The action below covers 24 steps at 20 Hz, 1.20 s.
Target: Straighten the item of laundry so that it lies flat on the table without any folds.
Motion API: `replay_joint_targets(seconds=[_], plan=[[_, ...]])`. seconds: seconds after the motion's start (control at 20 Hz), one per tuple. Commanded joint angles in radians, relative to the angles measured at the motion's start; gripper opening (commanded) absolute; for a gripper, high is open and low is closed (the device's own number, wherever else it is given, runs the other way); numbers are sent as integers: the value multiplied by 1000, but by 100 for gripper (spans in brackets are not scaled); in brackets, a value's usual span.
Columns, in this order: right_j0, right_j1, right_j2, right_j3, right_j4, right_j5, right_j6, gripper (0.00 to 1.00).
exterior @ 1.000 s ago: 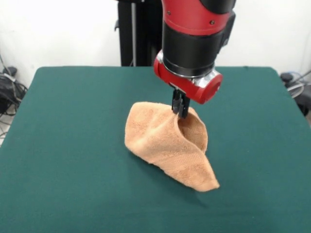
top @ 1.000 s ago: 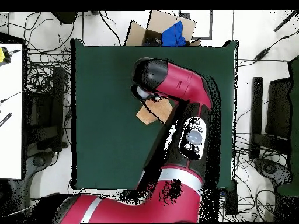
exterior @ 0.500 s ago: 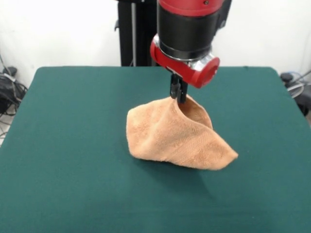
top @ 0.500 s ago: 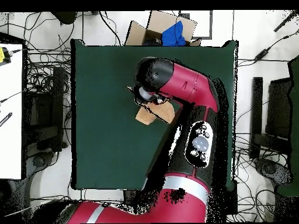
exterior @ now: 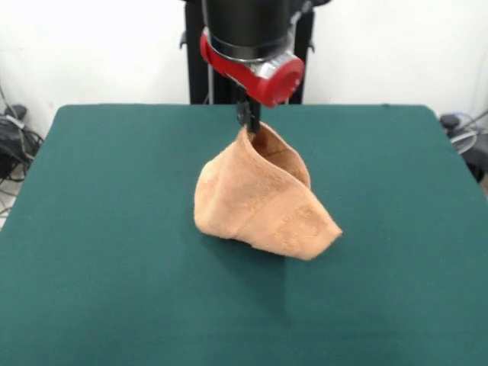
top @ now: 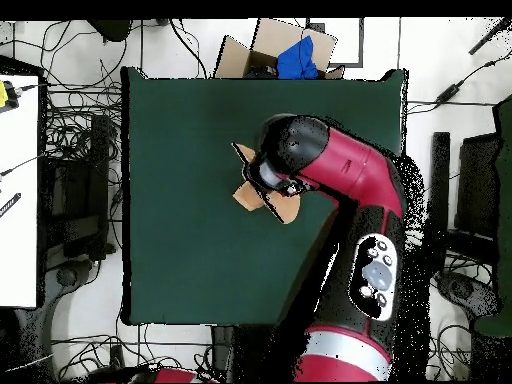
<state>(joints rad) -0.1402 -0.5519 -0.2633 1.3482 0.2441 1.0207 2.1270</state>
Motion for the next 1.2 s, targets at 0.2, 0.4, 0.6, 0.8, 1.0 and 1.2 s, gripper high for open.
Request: replay_joint_targets(seconds=[0.2,0.4,0.6,0.8,1.0,1.2], plan=[[-63,-76,89,232,-88,-87,-105,0],[-70,-110,101,256,-120,-114,-123,0],[-98,-136,130,270,-159,-138,-172,0],[-156,-151,163,263,-200,-121,-241,0],[-210,-161,182,233,-249,-71,-307,0],[-233,-171,194,188,-284,6,-318,0]])
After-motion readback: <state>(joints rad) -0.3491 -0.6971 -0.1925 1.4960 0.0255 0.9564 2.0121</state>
